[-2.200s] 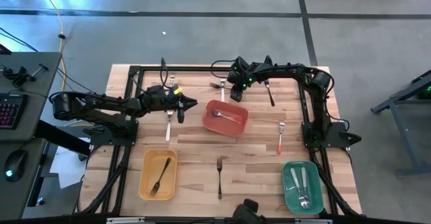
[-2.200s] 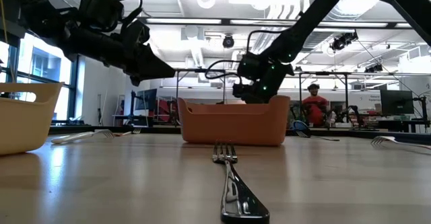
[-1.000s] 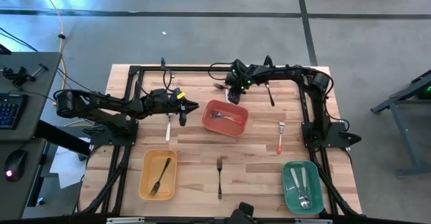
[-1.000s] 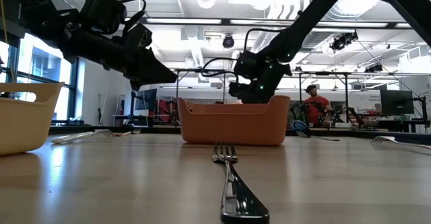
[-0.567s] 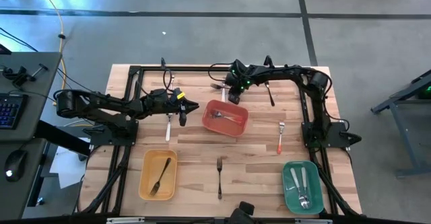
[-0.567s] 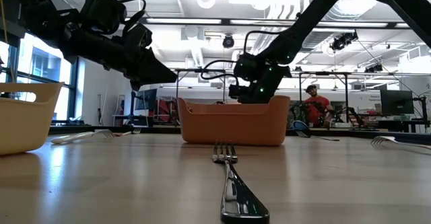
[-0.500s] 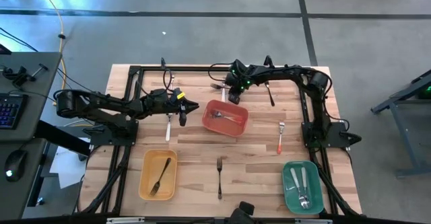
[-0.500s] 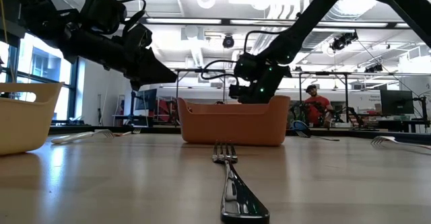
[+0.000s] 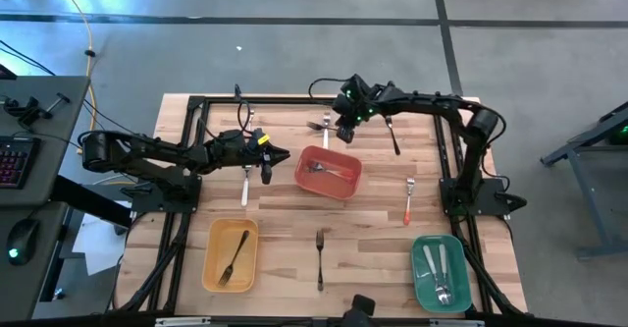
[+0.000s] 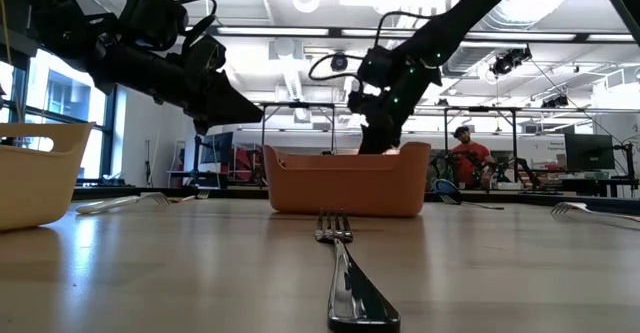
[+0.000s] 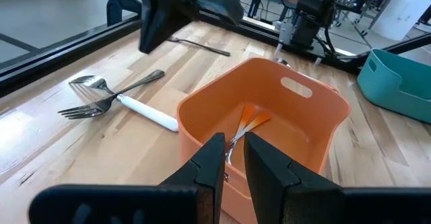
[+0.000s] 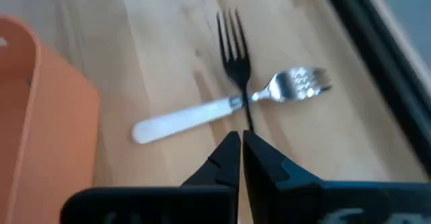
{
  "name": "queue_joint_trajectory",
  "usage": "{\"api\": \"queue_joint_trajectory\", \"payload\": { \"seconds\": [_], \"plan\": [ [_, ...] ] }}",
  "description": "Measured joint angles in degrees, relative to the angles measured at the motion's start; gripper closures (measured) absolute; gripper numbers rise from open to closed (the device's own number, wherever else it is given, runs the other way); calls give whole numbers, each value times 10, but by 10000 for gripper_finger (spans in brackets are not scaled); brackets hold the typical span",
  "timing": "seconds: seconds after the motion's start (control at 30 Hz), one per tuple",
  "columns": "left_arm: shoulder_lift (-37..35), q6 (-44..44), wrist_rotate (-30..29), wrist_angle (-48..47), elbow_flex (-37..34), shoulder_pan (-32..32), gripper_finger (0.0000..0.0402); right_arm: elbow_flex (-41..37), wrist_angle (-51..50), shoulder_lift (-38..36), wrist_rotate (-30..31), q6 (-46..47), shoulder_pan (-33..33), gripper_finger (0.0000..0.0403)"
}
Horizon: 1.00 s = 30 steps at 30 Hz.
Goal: Sort silverware by color (type)
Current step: Put the top left black fork into the yellow bin
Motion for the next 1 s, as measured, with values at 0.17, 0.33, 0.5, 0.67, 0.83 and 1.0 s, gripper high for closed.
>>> {"api": "queue_joint_trajectory", "payload": {
  "seconds": [0.17,0.33,0.5,0.67,0.83,1.0],
  "plan": [
    [0,0,0,1,0,0,355,0,1,32,0,-6,25,355],
    [0,0,0,-1,0,-1,355,0,18,62,38,3,37,273],
    [0,5,0,-1,0,-1,355,0,13,84,49,12,36,240],
    [0,5,0,-1,0,-1,355,1,11,89,51,12,36,275],
    [0,5,0,-1,0,0,355,2,9,89,50,8,31,346],
    [0,5,0,-1,0,0,355,1,7,88,27,-1,27,395]
  ]
}}
